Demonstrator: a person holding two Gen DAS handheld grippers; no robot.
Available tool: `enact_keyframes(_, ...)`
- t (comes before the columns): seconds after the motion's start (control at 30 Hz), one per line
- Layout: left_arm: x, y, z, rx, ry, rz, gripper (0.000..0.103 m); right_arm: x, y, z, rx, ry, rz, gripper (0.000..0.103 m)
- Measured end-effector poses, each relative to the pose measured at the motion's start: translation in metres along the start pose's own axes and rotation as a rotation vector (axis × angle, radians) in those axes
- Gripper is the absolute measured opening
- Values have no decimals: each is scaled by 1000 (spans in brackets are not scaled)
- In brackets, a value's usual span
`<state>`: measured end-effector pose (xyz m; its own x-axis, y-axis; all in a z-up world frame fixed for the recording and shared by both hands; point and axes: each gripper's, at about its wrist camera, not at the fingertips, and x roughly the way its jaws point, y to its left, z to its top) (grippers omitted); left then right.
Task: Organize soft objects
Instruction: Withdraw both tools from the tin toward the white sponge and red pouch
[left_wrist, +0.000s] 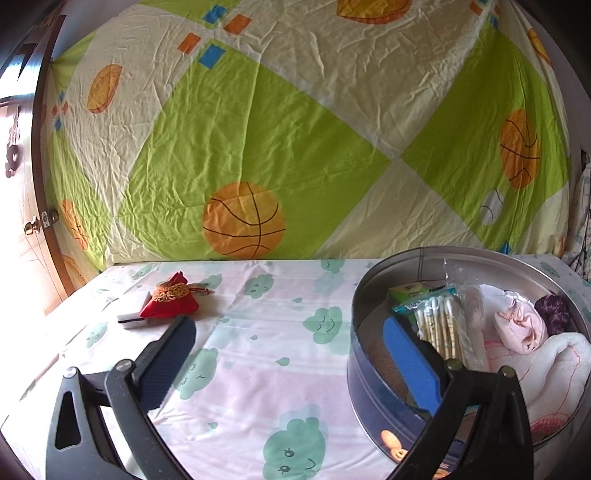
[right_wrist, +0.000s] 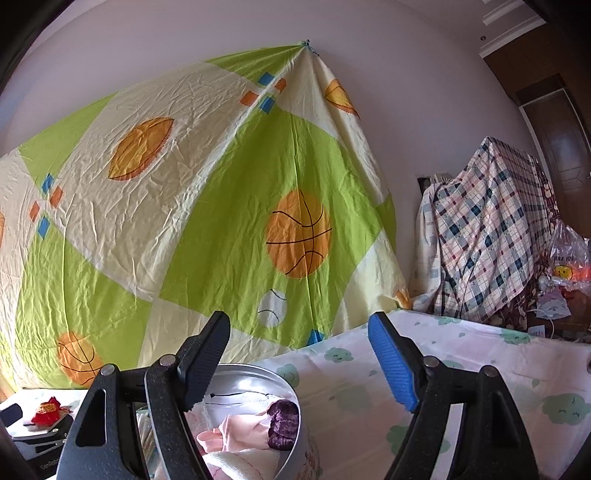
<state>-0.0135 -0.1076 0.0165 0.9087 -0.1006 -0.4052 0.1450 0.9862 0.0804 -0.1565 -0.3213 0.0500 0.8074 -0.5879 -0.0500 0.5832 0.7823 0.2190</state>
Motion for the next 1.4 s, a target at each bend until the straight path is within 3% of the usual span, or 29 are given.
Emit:
enact_keyframes(0.1,-1,7,-1,3,-2,5,103,-3,3,-3,22,25,-7,79)
enact_keyframes(0.43,-3,26,-4,10,-8,19,103,-25,30,-8,-41,-19,-11,79)
enact_keyframes(0.9,8,63,-6,7,11,51,103,-37,97,-26,-88,19,97,79)
enact_keyframes(1.4,29,126,-6,-19,30,133,103,-38,166,-48,-99,67,199,79)
